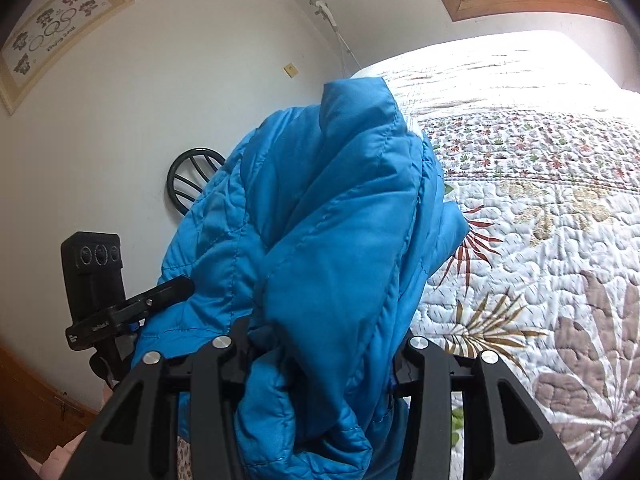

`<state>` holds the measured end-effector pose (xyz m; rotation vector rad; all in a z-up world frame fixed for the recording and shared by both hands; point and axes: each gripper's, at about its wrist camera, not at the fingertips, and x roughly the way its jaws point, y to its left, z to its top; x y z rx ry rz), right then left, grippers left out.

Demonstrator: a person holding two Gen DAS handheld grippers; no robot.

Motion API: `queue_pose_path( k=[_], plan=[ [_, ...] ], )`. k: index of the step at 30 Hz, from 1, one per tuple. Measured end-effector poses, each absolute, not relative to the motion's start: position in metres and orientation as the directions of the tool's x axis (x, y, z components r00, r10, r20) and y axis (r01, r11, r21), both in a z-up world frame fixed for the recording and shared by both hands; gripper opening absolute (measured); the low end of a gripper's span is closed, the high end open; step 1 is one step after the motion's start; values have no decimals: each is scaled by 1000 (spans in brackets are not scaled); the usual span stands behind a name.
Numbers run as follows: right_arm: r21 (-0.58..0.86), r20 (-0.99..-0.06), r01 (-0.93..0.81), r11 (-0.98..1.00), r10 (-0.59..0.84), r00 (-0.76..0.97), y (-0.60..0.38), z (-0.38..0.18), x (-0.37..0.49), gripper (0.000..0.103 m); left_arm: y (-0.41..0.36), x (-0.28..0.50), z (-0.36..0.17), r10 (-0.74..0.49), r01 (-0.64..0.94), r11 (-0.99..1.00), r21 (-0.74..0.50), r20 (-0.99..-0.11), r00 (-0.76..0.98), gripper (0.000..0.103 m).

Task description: Fold large clothes

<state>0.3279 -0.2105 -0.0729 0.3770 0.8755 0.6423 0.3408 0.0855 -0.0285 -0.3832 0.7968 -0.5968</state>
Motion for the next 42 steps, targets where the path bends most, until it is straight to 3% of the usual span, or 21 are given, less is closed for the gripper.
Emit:
queue_pose_path(
  k=[6, 9, 20, 27, 31, 35, 37, 42],
  plan=[
    [579, -618, -310, 754, 654, 437, -203, -112, 360, 45, 96, 373, -66, -627, 314, 773, -551, -587, 512, 60],
    [592, -617, -302, 748, 661, 428, -202, -135, 365, 47, 94, 379, -90, -603, 296, 794, -531, -627, 494, 68],
    [656, -557, -286, 699, 704, 441, -227, -166, 353, 61, 95, 371, -104, -579, 279, 809, -518, -616, 535, 83],
    [515, -643, -267, 815, 573, 508, -230, -124, 312, 67, 98, 337, -67, -442, 201, 893, -403, -697, 565, 84],
    [426, -683, -238, 873, 483, 548, -235, -108, 270, 81, 101, 295, -52, -393, 176, 916, -361, -715, 579, 89],
    [270, -744, -197, 943, 334, 578, -228, -98, 222, 89, 98, 253, -48, -328, 156, 943, -294, -744, 582, 89],
    [227, -753, -197, 954, 300, 585, -224, -97, 197, 96, 95, 234, -45, -299, 140, 953, -270, -755, 583, 89],
    [182, -755, -183, 966, 257, 603, -208, -87, 156, 99, 87, 189, -40, -244, 121, 969, -216, -751, 614, 92]
  ],
)
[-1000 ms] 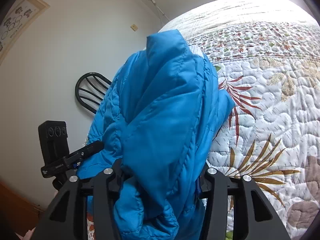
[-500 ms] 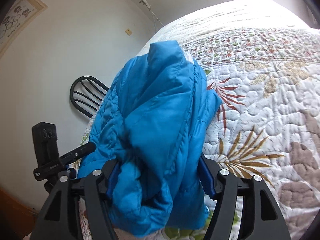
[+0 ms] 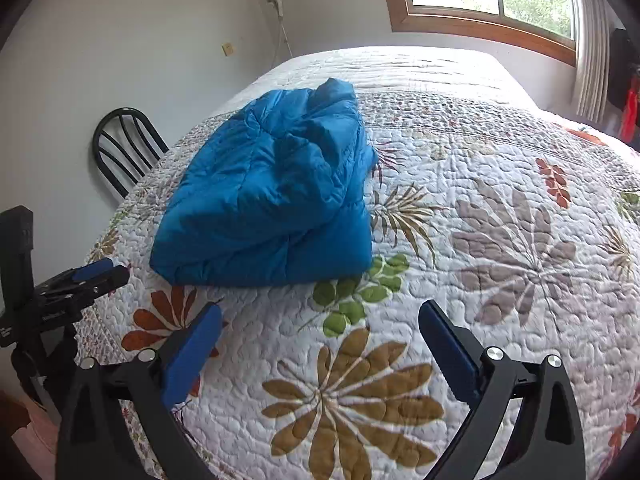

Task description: Fold large clothes

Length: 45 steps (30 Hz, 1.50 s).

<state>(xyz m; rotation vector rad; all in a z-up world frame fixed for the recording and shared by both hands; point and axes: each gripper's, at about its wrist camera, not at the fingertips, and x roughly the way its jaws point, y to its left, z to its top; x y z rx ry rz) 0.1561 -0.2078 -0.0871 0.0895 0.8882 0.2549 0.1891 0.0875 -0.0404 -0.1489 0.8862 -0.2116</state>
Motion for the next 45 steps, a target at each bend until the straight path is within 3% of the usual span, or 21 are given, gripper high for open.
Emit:
queue_pose_path(
  k=[4, 19, 45],
  plan=[
    [116, -764, -156, 981, 189, 617, -197, -89, 139, 99, 82, 161, -36, -215, 111, 976, -187, -754, 621, 94],
    [89, -735, -151, 985, 167, 658, -179, -76, 67, 99, 86, 86, -18, -123, 60, 992, -113, -714, 689, 96],
    [60, -696, -160, 985, 156, 700, -166, -58, 26, 99, 91, 32, -2, -114, 54, 992, -110, -673, 730, 98]
  ],
)
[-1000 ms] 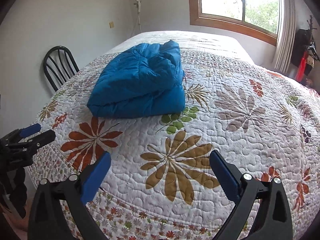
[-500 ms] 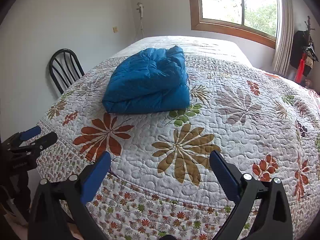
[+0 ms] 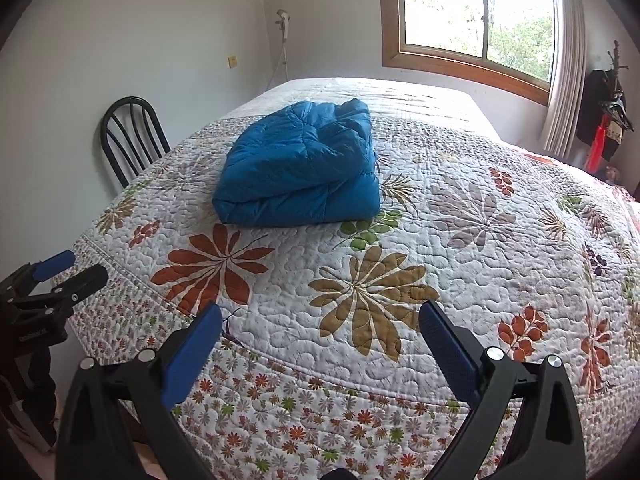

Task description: Fold large clothes

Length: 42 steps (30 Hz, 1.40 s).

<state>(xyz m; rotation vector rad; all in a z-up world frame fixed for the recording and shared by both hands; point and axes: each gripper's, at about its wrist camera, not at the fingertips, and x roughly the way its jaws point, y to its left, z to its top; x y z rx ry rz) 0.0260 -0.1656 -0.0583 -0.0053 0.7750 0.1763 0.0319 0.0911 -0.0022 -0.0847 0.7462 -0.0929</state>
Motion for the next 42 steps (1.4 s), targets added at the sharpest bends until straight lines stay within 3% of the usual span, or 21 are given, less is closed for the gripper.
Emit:
queue_pose_path(
  k=[42],
  plan=[
    [55, -697, -159, 986, 152, 701, -164, -58, 24, 99, 87, 26, -4, -110, 65, 994, -93, -674, 731, 98]
  ],
)
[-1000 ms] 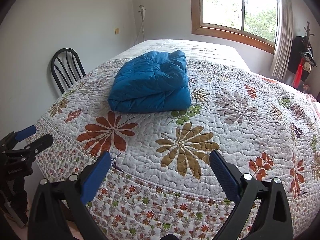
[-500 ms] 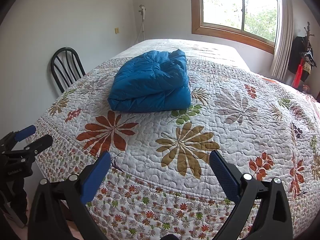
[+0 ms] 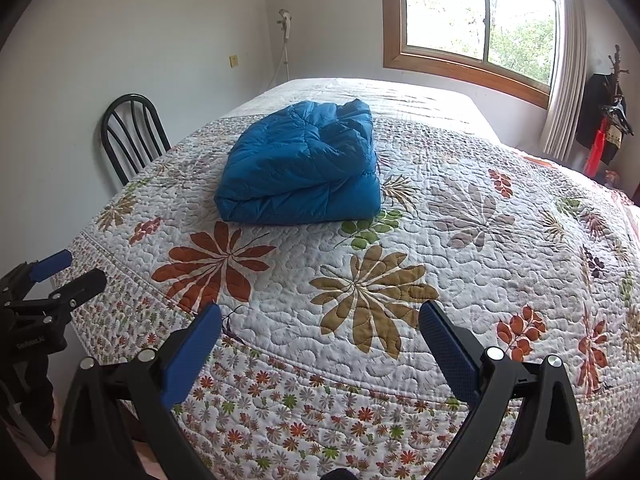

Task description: Fold large clothes

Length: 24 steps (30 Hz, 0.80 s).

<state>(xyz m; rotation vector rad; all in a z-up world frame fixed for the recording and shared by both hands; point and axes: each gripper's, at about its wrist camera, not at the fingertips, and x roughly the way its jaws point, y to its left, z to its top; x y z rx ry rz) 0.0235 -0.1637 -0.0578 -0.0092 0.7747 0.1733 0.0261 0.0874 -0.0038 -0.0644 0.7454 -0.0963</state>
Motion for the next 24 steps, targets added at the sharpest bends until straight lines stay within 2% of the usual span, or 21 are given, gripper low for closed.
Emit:
queue_pose_path(
  k=[24],
  plan=[
    [54, -699, -162, 985, 153, 699, -166, -59, 25, 99, 88, 28, -7, -111, 64, 994, -94, -677, 728, 98]
  ],
)
